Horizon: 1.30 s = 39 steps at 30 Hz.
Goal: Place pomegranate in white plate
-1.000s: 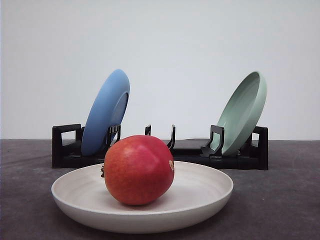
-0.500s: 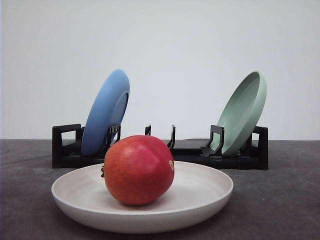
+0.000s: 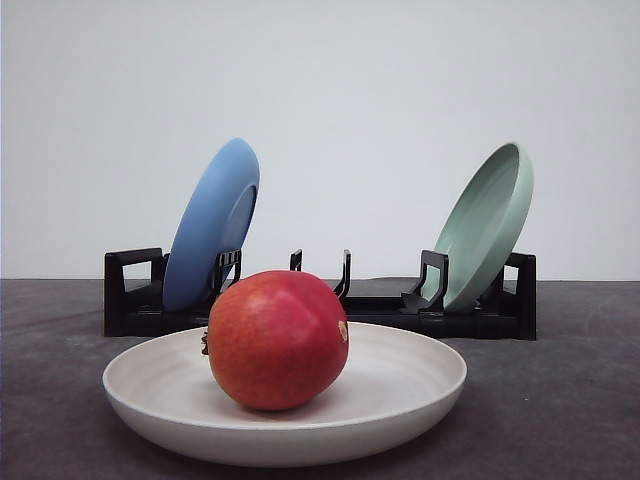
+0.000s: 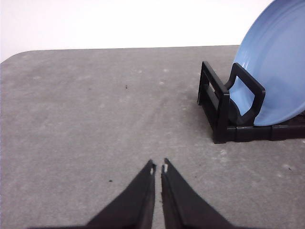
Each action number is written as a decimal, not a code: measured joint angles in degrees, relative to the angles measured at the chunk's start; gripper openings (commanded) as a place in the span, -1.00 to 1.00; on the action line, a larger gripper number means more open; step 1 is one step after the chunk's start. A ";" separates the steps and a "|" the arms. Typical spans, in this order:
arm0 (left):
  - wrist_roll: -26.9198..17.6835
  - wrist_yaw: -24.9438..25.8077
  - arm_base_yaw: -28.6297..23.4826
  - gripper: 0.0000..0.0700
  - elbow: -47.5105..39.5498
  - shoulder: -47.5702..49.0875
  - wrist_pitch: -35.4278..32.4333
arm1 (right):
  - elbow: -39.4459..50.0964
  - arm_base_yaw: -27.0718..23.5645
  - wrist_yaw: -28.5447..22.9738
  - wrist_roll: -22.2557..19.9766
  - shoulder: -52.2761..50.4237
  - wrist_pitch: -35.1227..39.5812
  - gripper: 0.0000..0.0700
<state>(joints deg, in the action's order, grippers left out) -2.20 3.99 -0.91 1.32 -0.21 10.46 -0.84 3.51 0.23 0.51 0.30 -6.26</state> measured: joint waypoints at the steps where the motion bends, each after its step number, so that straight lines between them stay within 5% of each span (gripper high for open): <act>1: 0.00 0.00 0.00 -1.00 0.00 0.00 0.00 | 0.00 0.00 0.00 0.00 0.00 0.00 -0.89; 39: 0.00 0.00 0.00 -1.00 0.00 0.00 0.00 | 0.00 0.00 0.00 0.00 0.00 -0.02 -0.89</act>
<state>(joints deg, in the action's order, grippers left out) -2.20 3.99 -0.91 1.32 -0.21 10.46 -0.84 3.51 0.23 0.51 0.30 -6.28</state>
